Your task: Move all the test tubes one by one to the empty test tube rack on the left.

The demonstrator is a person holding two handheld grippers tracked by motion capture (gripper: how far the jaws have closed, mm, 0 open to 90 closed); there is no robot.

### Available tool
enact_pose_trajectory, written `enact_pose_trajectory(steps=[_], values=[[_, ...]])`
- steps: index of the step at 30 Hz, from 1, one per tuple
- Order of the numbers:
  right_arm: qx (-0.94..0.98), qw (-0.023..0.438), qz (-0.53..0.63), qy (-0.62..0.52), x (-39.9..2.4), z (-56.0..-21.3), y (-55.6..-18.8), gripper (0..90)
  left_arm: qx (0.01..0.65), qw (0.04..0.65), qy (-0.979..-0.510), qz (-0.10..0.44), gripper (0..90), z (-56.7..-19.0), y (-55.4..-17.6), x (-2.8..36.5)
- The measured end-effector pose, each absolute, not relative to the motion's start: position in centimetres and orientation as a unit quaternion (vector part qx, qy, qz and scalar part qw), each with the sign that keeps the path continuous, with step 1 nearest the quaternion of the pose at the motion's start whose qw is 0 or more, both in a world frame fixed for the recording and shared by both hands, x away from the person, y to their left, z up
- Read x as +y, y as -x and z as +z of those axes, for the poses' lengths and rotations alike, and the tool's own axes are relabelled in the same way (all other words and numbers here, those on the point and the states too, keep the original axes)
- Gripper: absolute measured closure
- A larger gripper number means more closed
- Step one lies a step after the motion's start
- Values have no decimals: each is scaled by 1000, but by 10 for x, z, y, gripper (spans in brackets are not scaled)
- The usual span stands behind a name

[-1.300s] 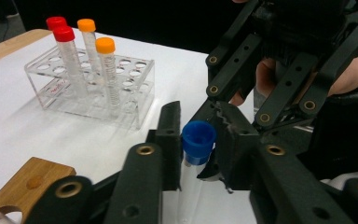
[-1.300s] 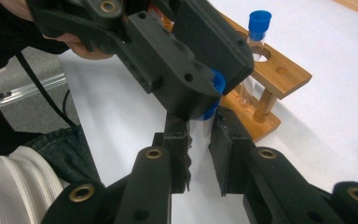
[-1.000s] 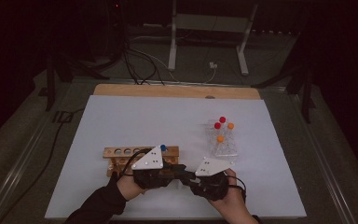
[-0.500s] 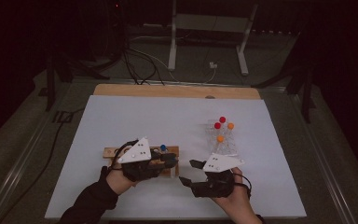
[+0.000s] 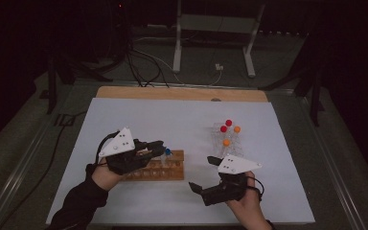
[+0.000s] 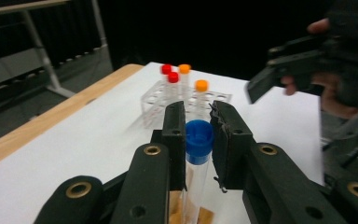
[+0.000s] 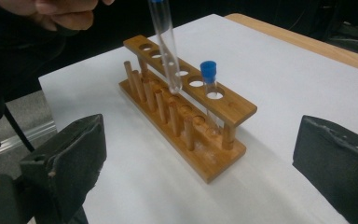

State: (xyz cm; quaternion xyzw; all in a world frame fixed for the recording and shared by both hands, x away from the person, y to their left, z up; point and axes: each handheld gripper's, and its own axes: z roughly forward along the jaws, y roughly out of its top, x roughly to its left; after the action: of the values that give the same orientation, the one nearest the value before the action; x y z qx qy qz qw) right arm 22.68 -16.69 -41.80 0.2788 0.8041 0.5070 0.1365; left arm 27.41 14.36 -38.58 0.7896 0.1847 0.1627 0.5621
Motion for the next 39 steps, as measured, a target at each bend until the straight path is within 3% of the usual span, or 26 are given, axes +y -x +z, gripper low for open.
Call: enact_pose_trajectory(steps=[15,39], values=[[800,135,512,-282,-171,-418,-227,0,221,562,-775,186,776,-398,-298,154],[798,128,517,-283,-176,-419,-228,0,239,515,-810,146,775,-440,-308,141]])
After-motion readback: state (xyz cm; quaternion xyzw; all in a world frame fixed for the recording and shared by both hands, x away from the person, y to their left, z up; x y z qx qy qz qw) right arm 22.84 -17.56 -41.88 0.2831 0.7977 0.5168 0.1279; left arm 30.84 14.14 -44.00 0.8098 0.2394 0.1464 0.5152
